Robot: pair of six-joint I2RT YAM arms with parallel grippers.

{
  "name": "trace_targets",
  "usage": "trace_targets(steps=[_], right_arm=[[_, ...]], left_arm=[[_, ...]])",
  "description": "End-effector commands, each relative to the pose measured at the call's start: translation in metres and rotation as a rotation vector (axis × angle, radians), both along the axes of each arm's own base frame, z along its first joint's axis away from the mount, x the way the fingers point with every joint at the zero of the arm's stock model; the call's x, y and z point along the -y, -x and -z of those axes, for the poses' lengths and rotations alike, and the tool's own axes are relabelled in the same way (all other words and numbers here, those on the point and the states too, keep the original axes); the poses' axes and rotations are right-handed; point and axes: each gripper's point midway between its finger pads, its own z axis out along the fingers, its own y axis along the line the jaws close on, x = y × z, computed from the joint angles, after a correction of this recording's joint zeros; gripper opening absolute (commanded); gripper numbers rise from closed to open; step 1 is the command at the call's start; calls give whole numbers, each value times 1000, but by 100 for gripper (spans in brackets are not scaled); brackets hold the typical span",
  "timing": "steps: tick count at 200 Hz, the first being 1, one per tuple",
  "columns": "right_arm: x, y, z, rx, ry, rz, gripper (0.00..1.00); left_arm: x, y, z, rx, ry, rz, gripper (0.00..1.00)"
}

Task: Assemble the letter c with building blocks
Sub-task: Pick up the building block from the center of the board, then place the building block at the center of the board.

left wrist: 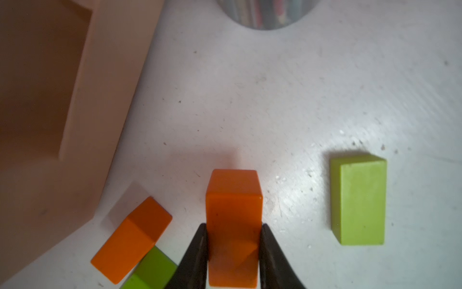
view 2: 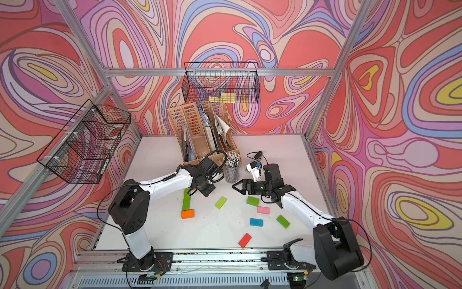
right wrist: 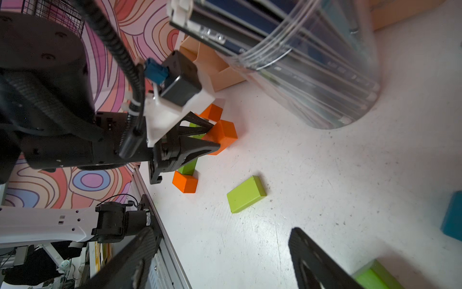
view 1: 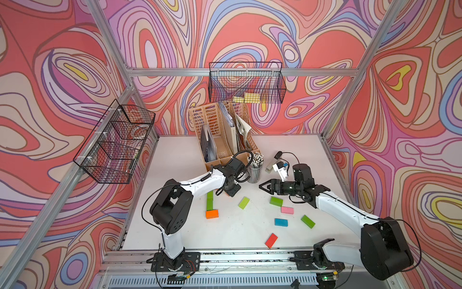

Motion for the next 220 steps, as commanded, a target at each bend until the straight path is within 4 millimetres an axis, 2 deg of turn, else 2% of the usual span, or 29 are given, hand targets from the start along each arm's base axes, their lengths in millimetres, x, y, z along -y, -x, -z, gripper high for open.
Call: trace_targets(steps=[1,27,50,68,133,220], right_arm=[[0,1,4,3,12,-4,88],[0,0,4,4,11,-3,88],[0,1,3,6,8,-4,88],[0,1,3,7,7,-3,88],[-1,1,1,6,-5,-8,88],[-2,2,0,6,-11,-12,88]], left_arm=[[12,3,-17,100,44,282,11],[14,9,-29,120,106,429,10],[7,12,-30,78,101,539,10],[1,7,-30,59,110,569,11],[-9,-1,-15,17,27,679,14],[-14,-29,8,21,-72,703,16]])
